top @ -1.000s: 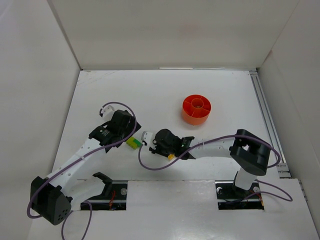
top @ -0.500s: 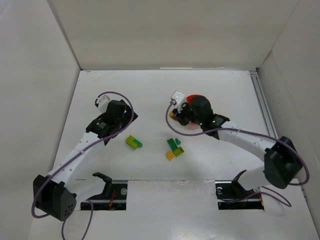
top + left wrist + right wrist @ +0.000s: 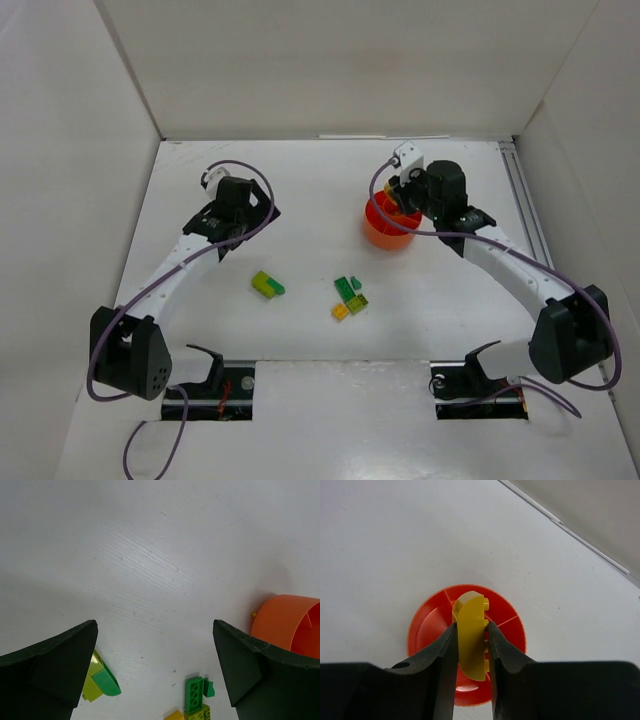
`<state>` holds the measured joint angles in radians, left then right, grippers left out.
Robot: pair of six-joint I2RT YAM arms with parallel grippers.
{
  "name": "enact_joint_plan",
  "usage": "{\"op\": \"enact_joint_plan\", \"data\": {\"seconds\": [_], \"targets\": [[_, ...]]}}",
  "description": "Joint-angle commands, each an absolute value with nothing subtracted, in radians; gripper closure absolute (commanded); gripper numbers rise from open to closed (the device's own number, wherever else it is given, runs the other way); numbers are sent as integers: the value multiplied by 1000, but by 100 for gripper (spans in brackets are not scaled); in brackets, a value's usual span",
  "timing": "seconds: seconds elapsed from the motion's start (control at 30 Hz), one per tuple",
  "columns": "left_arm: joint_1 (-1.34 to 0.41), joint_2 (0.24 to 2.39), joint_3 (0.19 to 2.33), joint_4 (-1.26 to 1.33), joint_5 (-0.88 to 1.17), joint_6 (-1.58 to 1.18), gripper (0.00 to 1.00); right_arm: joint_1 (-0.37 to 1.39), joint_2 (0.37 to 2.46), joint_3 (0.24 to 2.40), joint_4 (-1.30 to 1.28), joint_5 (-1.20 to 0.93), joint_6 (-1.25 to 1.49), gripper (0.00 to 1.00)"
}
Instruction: Sort the legos into containers by color
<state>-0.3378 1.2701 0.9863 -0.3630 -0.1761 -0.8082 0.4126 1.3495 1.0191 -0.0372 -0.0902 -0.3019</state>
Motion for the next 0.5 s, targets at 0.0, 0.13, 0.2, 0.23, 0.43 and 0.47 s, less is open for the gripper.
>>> {"op": "enact_joint_plan", "data": {"seconds": [0.0,0.13,0.2,0.23,0.43,0.47], "targets": [[-328,1287,1037,-292,-123,-752,1,373,1379,1097,1,-66,-319,87],[-319,1296,1058,-282,-123,-741,1,342,1433,1115,60,-75,-319,87],[-319,1305,1058,-273,-123,-730,1,333,1474,1140,60,-75,-345,87],[-319,1305,1058,-273,-123,-730,1,333,1489,1153,69,-75,-345,87],[-310,1305,1068,-264,-123,-721,1,313,1572,1175,109,-152,-382,86],[-310,1316,1068,-264,-123,-712,1,304,1583,1189,109,-152,-382,86]]}}
